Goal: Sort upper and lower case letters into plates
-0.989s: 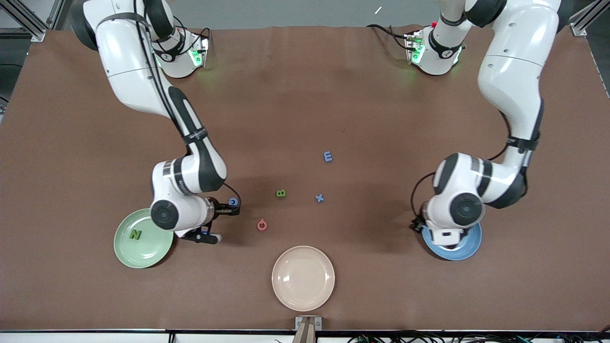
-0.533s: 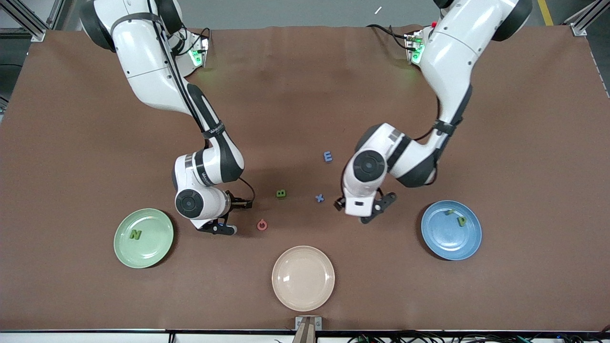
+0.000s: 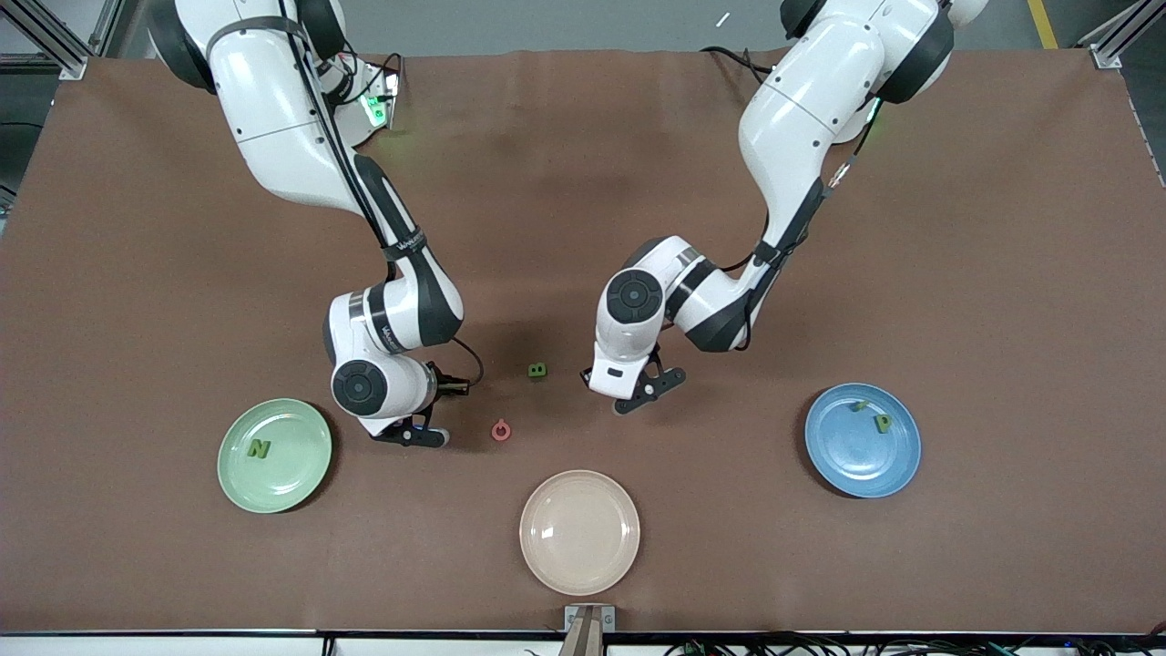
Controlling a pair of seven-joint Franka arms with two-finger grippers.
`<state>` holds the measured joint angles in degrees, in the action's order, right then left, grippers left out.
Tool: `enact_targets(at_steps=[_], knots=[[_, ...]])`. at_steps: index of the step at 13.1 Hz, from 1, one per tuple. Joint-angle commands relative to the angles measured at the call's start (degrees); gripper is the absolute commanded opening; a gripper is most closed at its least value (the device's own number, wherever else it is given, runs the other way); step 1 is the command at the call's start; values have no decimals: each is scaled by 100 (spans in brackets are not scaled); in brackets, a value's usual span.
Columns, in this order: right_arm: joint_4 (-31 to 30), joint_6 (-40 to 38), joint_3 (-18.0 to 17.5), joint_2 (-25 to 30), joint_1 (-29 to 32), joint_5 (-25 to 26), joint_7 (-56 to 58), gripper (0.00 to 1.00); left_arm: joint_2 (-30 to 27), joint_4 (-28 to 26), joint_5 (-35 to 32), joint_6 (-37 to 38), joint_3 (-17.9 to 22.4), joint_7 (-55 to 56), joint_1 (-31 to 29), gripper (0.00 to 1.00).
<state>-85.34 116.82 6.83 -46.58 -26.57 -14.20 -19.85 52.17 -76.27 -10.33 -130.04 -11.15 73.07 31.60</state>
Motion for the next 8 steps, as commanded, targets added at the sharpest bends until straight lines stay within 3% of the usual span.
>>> enact_targets(at_steps=[1, 4, 8], knots=[[-264, -18, 12, 141, -15, 110, -46, 32, 100, 200, -92, 40, 69, -74, 118, 46], [-220, -10, 55, 184, 55, 110, -46, 12, 135, 191, -109, 40, 78, -74, 119, 47], [130, -10, 677, 229, 73, 136, 522, 4, 214, 209, -109, 14, 78, -74, 128, 47]])
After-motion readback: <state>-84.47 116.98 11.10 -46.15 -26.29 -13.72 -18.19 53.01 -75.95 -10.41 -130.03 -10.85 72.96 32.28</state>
